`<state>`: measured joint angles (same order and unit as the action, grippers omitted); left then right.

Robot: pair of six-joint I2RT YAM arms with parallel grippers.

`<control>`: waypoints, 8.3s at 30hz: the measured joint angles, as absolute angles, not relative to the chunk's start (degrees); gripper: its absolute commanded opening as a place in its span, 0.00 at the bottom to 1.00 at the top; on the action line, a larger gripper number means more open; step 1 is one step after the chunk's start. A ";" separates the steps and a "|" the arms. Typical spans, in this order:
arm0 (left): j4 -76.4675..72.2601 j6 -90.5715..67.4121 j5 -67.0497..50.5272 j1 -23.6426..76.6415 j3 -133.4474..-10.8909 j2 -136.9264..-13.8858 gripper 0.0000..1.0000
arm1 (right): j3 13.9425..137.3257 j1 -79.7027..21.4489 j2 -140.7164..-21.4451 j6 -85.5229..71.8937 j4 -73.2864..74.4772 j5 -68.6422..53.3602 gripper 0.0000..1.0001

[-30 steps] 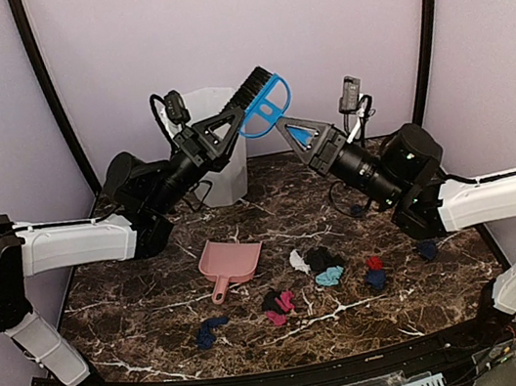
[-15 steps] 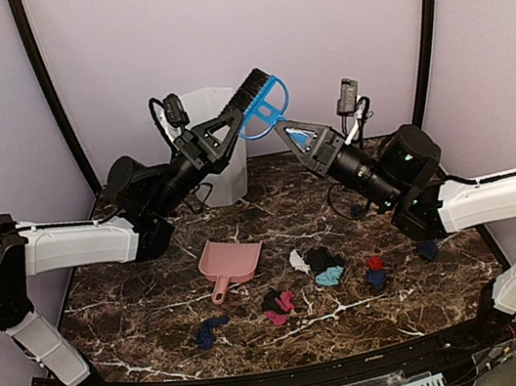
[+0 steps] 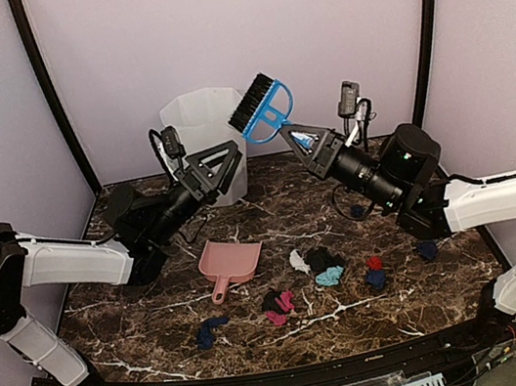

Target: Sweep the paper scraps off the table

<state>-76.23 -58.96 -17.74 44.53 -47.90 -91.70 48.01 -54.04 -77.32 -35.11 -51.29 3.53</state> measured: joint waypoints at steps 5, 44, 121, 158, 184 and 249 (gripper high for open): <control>-70.15 -52.82 -15.88 43.86 -43.03 -85.41 0.73 | 45.34 -53.39 -72.53 -32.29 -45.39 5.32 0.00; -3.90 -25.91 10.63 55.00 -24.97 -56.07 0.74 | 42.09 -52.42 -59.37 -18.28 -3.31 16.47 0.00; 0.08 -23.14 39.05 56.40 -35.11 -65.78 0.02 | 36.23 -64.14 -83.33 -35.00 -10.13 -7.70 0.00; -4.54 -18.00 16.43 59.02 -35.48 -67.72 0.00 | 34.30 -51.64 -59.88 -13.74 -1.91 31.03 0.00; 24.16 -21.17 14.04 70.30 -56.84 -89.41 0.00 | 44.64 -39.42 -87.55 11.88 -7.70 4.47 0.00; 22.83 -17.15 11.86 69.63 -63.61 -99.48 0.00 | 43.64 -48.75 -86.06 -7.68 0.25 8.84 0.00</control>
<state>22.83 -17.15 11.86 69.63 -63.61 -99.48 43.64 -48.75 -86.06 -7.68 0.25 8.84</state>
